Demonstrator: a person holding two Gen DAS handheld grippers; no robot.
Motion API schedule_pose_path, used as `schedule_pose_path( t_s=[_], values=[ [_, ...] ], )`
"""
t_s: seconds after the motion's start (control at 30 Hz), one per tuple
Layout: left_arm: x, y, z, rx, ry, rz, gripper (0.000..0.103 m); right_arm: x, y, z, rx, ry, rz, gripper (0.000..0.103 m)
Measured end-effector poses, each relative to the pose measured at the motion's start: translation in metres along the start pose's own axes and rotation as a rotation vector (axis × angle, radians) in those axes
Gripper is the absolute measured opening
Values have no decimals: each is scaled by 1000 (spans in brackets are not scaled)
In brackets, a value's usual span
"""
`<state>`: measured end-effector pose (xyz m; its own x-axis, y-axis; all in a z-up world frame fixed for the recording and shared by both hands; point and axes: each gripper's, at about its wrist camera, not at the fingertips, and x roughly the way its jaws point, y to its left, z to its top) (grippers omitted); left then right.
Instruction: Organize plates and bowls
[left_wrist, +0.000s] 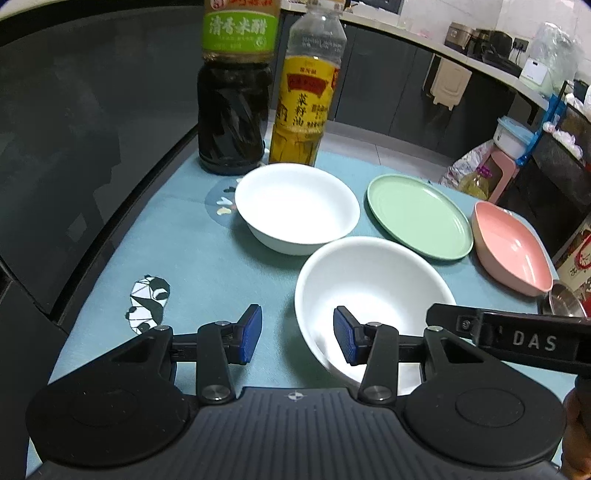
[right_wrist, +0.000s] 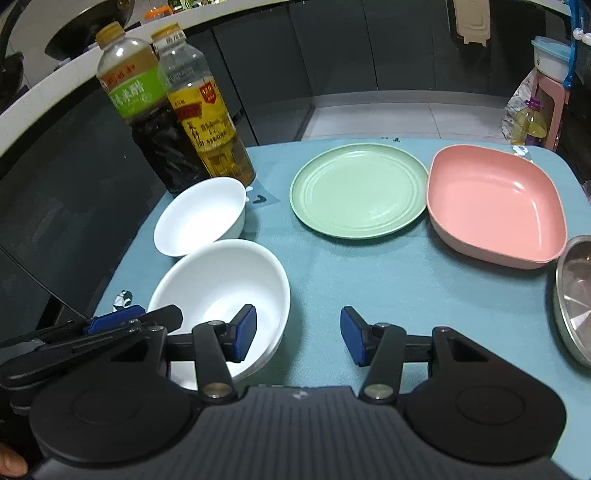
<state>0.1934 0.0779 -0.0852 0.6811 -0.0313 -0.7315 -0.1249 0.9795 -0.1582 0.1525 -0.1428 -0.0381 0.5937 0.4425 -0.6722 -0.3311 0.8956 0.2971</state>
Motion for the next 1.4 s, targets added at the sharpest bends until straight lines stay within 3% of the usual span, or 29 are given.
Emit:
schedule_pose_path(
  t_s=[0.63,0.67,0.7,0.73,0.8,1.07,1.4],
  values=[
    [14,-2,-4,8,40,-18,38,20,9,-1,-34,27,-41,45],
    [14,-3,-5,13,39,-25,35,21,10,-1,-48,33,-43,42],
    [14,-4,-6,19,36,-40,22,22,11,-1,-59,41,-38,30],
    [12,-4,-6,22,35,-59,17,22,12,-2,-69,49,-24,16],
    [6,-6,-6,22,26,-74,16,20,15,-3,-76,58,-2,7],
    [-23,-16,-6,58,-43,-91,16,-12,22,-8,-105,-40,-28,7],
    [-52,-18,-14,69,-67,-107,16,-43,27,-25,-107,-68,-21,7]
  ],
)
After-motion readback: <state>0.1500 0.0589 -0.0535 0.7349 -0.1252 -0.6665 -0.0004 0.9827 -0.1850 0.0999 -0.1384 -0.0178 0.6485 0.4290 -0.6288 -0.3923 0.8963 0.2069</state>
